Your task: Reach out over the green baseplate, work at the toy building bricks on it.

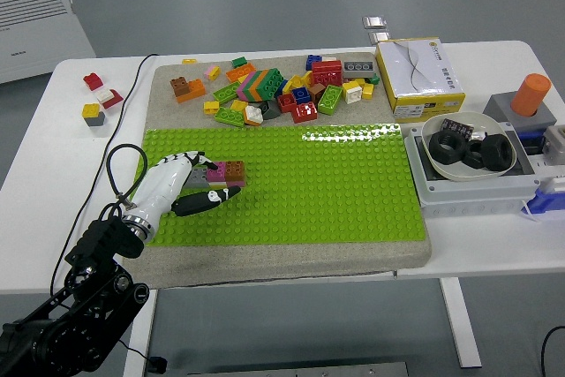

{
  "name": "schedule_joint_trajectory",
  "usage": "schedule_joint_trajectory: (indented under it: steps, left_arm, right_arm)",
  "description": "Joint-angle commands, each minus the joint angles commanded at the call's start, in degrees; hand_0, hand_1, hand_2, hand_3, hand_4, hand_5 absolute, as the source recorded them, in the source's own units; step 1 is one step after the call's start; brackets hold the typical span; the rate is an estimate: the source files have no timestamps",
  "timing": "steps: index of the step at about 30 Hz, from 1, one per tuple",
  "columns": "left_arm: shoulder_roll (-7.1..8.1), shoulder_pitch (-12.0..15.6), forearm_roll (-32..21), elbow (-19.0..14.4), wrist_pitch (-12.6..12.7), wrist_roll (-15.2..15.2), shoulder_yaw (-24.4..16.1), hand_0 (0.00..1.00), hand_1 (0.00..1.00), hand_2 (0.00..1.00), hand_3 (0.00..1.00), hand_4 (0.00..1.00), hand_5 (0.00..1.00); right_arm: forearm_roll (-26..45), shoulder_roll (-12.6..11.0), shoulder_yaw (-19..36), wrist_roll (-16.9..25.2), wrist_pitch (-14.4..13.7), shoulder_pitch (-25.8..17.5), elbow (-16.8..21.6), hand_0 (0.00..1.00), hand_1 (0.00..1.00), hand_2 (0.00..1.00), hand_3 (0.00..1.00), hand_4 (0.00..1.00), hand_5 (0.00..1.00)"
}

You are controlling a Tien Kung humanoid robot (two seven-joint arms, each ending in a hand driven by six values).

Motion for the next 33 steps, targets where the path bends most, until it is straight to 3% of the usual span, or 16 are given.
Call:
schedule_joint_trajectory:
  steps: [21, 33]
  left_arm:
    - [0.75, 3.87, -3.63, -8.15, 2.67, -0.85, -2.46, 0.958, 0.921, 0.904, 0.72, 0.984, 0.803]
    - [2.12, 6.92, -6.44, -10.82, 4.19, -1.82, -2.75, 0.958, 0.918, 0.904, 0.721, 0.981, 0.803]
  right_arm:
    - [0.49, 0.59, -0.64, -0.15, 0.13, -0.56, 0.0, 0.669, 0.657, 0.738, 0.757, 0.787, 0.986]
    - [7.18, 1.28, -7.45, -0.04, -0.51, -1.16, 0.0, 0.669, 0.662, 0.741, 0.757, 0.787, 0.989]
